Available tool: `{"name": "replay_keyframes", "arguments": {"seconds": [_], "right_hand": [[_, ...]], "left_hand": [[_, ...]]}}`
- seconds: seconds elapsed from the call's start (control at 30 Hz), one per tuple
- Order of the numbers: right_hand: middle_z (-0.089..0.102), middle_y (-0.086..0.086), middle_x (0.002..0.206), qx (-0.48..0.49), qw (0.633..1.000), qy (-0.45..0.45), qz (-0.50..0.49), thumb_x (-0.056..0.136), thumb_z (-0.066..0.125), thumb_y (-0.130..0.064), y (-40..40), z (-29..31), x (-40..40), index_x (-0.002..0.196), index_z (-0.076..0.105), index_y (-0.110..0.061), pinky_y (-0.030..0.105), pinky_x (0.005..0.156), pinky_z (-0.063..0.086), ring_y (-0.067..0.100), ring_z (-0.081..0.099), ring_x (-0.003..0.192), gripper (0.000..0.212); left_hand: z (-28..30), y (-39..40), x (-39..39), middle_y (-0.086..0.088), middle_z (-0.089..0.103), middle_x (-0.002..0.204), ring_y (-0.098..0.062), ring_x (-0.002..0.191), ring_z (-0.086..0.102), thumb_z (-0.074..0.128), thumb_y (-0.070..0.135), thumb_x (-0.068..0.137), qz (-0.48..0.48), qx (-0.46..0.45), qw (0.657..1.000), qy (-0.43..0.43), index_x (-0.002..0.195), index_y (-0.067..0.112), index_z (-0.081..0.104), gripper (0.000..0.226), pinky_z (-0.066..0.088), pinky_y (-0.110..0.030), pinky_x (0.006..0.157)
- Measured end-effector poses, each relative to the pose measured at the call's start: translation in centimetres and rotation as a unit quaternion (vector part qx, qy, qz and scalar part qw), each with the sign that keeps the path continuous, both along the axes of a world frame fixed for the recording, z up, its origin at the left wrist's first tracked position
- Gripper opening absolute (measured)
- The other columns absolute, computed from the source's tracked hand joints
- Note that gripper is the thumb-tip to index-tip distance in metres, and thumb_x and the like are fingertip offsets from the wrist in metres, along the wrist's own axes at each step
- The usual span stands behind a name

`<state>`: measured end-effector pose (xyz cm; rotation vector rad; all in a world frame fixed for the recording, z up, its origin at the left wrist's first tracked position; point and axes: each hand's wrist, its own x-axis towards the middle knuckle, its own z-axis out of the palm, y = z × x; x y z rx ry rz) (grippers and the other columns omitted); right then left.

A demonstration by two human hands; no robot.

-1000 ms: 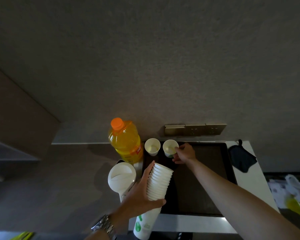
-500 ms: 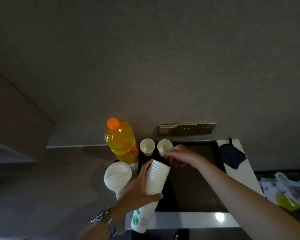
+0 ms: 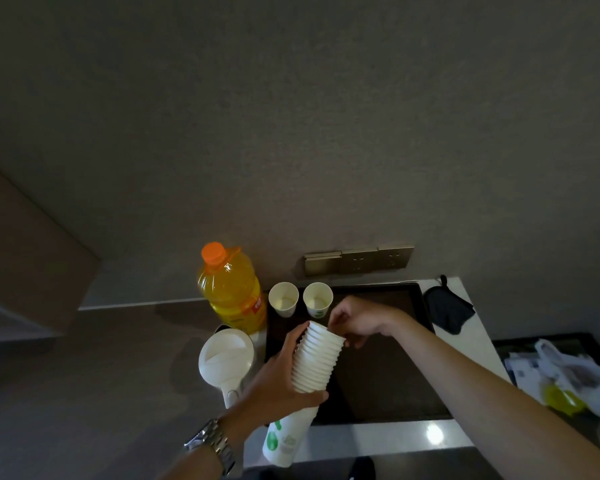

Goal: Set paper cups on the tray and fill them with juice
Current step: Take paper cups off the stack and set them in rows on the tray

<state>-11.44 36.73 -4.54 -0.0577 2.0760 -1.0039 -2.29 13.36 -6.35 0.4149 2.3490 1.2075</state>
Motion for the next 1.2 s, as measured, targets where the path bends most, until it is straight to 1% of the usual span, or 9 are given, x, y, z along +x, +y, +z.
{"name": "replay_keyframes", "arguments": {"seconds": [0.17, 0.23, 0.37, 0.5, 0.57, 0.8, 0.93, 1.1, 1.2], "right_hand": [[0.07, 0.01, 0.107, 0.04, 0.997, 0.046, -0.044, 0.1, 0.056, -0.014, 2.0, 0.4, -0.5, 0.11, 0.066, -0.012, 0.025, 0.06, 0.057, 0.015, 0.069, 0.083, 0.014], [0.07, 0.008, 0.103, 0.052, 0.992, 0.067, -0.095, 0.102, 0.052, -0.015, 3.4, 0.6, -1.1, 0.106, 0.064, -0.016, 0.024, 0.056, 0.055, 0.013, 0.069, 0.074, 0.013], [0.068, 0.006, 0.096, 0.055, 0.973, 0.069, -0.213, 0.107, 0.045, -0.022, 6.4, 0.0, -1.7, 0.119, 0.05, -0.022, 0.023, 0.05, 0.054, 0.014, 0.069, 0.066, 0.013], [0.07, 0.013, 0.08, 0.087, 0.943, 0.092, -0.308, 0.106, 0.045, -0.017, 7.9, -2.2, -2.1, 0.118, 0.051, -0.012, 0.027, 0.048, 0.055, 0.018, 0.066, 0.057, 0.014], [0.07, 0.015, 0.08, 0.087, 0.93, 0.106, -0.342, 0.105, 0.046, -0.016, 7.7, -3.3, -2.1, 0.115, 0.053, -0.009, 0.027, 0.047, 0.053, 0.019, 0.066, 0.057, 0.014], [0.07, 0.014, 0.072, 0.087, 0.913, 0.126, -0.379, 0.104, 0.048, -0.013, 5.9, -6.2, -2.6, 0.101, 0.058, -0.007, 0.027, 0.046, 0.055, 0.018, 0.068, 0.053, 0.012], [0.072, 0.016, 0.068, 0.078, 0.905, 0.128, -0.399, 0.102, 0.05, -0.01, 5.0, -7.3, -2.9, 0.082, 0.056, -0.012, 0.041, 0.063, 0.064, 0.024, 0.072, 0.058, 0.021], [0.071, 0.013, 0.063, 0.093, 0.9, 0.133, -0.404, 0.099, 0.053, -0.009, 4.2, -8.8, -3.0, 0.086, 0.056, -0.013, 0.043, 0.065, 0.064, 0.022, 0.072, 0.053, 0.014], [0.071, 0.013, 0.066, 0.082, 0.892, 0.136, -0.423, 0.098, 0.054, -0.01, 3.9, -9.5, -3.2, 0.09, 0.056, -0.012, 0.045, 0.063, 0.064, 0.023, 0.072, 0.052, 0.009]], "left_hand": [[-0.6, 0.6, 0.3, 0.026, 0.05, 0.132, 0.002, 0.123, 0.052, 0.089, 0.051, 0.066, -0.026, 0.004, 0.999, -0.021, 0.149, 0.054, 0.01, 0.115, 0.056, -0.03, 0.098], [-1.1, 0.6, 0.6, 0.024, 0.052, 0.13, 0.0, 0.119, 0.055, 0.089, 0.05, 0.066, -0.023, 0.006, 0.999, -0.03, 0.15, 0.054, 0.01, 0.116, 0.057, -0.031, 0.096], [-1.5, 0.9, 1.0, 0.023, 0.054, 0.128, 0.006, 0.115, 0.056, 0.09, 0.047, 0.068, -0.025, 0.011, 0.998, -0.049, 0.15, 0.055, 0.008, 0.116, 0.057, -0.027, 0.094], [-1.7, 1.5, 1.0, 0.025, 0.053, 0.13, 0.006, 0.116, 0.056, 0.09, 0.049, 0.067, -0.032, 0.006, 0.998, -0.047, 0.152, 0.054, 0.007, 0.118, 0.056, -0.027, 0.096], [-1.8, 1.7, 0.9, 0.024, 0.055, 0.129, 0.004, 0.116, 0.057, 0.09, 0.047, 0.067, -0.029, 0.005, 0.998, -0.05, 0.152, 0.054, 0.008, 0.118, 0.057, -0.029, 0.096], [-2.0, 2.2, 0.7, 0.023, 0.053, 0.134, -0.001, 0.12, 0.057, 0.09, 0.049, 0.067, -0.03, 0.001, 0.997, -0.072, 0.151, 0.057, 0.006, 0.119, 0.056, -0.029, 0.099], [-2.4, 2.4, 0.7, 0.023, 0.051, 0.136, -0.001, 0.124, 0.055, 0.089, 0.052, 0.067, -0.032, -0.004, 0.996, -0.079, 0.152, 0.055, 0.005, 0.12, 0.054, -0.03, 0.103], [-2.4, 2.6, 0.7, 0.026, 0.048, 0.136, 0.006, 0.122, 0.051, 0.087, 0.054, 0.069, -0.038, -0.019, 0.996, -0.072, 0.152, 0.054, 0.004, 0.118, 0.047, -0.015, 0.098], [-2.4, 2.6, 0.5, 0.024, 0.049, 0.138, 0.001, 0.124, 0.051, 0.087, 0.056, 0.068, -0.037, -0.022, 0.997, -0.071, 0.152, 0.056, 0.004, 0.118, 0.05, -0.026, 0.103]]}}
